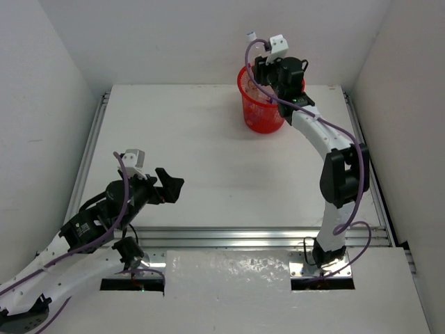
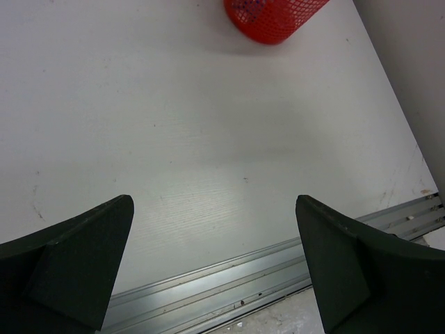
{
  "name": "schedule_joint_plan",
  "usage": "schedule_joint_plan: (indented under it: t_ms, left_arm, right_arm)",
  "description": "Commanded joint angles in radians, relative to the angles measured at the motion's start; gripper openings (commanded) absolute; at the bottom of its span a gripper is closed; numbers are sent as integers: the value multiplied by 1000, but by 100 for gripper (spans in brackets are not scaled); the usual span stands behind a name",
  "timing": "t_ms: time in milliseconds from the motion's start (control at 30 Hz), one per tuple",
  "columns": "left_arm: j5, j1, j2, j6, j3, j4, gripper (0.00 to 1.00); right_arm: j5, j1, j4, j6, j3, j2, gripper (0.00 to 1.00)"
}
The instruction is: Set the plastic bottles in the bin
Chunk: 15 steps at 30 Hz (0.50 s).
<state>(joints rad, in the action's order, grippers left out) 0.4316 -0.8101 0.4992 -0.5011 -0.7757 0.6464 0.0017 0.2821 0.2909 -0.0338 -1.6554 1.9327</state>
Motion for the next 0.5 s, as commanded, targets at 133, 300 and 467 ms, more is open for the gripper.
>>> schedule_joint_plan:
  t_ms: [133,300,467]
  left_arm:
    - [-10,11,-11,15,3,-53,100]
    - [-10,12,-10,15,1,-51,100]
    - [-10,12,-17,13,3,-51,100]
  right_arm:
    - [30,-23,5,-21,0,6,68]
    - [37,-23,-41,-29,-38,6,96]
    - [26,-24,-79,-35,-76,-17,98]
